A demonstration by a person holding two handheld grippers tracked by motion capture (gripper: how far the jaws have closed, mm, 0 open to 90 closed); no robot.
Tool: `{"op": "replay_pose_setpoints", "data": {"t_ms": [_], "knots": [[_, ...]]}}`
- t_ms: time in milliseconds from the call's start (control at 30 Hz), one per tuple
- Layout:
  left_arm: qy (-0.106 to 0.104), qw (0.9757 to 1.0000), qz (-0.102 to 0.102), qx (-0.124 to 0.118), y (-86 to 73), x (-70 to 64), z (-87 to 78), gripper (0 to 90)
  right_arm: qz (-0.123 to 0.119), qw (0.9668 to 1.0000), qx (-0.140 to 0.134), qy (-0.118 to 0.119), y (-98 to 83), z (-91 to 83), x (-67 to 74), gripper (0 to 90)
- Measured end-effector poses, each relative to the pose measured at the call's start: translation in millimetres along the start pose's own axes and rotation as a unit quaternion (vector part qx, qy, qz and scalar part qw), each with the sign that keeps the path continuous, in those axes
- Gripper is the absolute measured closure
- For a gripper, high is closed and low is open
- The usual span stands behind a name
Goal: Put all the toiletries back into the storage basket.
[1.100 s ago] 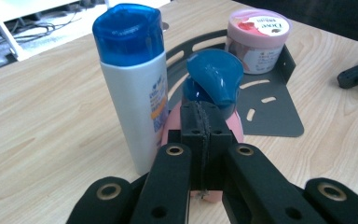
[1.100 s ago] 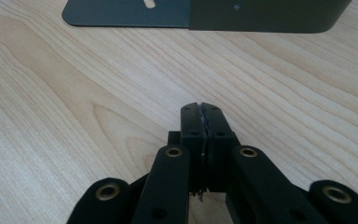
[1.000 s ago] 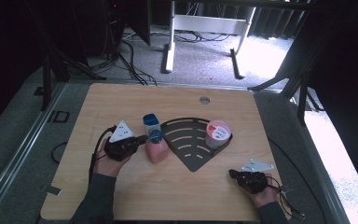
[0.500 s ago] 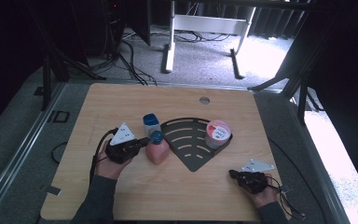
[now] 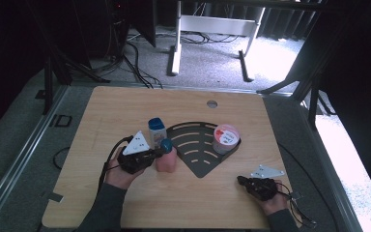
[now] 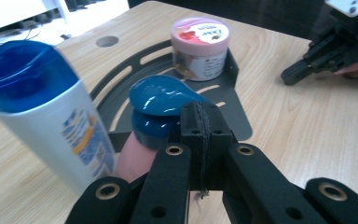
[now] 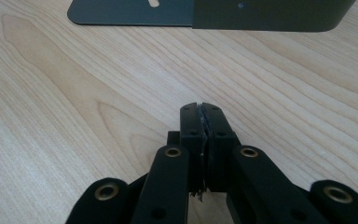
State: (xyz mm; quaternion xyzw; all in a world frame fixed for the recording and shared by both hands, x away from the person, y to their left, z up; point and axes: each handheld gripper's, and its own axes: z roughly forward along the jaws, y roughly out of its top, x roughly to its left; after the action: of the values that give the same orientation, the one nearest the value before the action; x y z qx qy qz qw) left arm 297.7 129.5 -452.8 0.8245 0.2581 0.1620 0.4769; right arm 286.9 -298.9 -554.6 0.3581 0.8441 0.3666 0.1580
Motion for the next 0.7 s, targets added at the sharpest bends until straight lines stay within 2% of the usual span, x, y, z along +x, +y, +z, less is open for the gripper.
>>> {"op": "replay_pose_setpoints", "data": {"t_ms": [300, 467, 500, 567, 700], "knots": [[-0.018, 0.9998, 0.009, 0.006, 2.5, -7.8, 14.0, 89.3, -0.001, 1.0000, 0.000, 0.000, 0.0, 0.0, 0.0, 87.8], [-0.018, 0.9998, 0.005, 0.010, 1.5, -6.6, 12.8, 85.8, -0.001, 1.0000, 0.000, 0.001, -0.1, -0.1, 0.2, 87.2], [-0.016, 0.9998, -0.001, 0.010, 0.3, -5.0, 10.7, 85.8, -0.001, 1.0000, 0.000, 0.002, -0.1, -0.2, 0.2, 87.0], [-0.007, 0.9999, -0.005, 0.012, -0.1, -4.0, 10.0, 79.3, -0.002, 1.0000, 0.000, 0.002, -0.2, -0.2, 0.2, 86.4], [0.000, 0.9998, -0.014, 0.013, -2.6, -2.4, 10.6, 72.6, -0.003, 1.0000, -0.001, 0.003, -0.3, -0.2, 0.4, 85.7]]}}
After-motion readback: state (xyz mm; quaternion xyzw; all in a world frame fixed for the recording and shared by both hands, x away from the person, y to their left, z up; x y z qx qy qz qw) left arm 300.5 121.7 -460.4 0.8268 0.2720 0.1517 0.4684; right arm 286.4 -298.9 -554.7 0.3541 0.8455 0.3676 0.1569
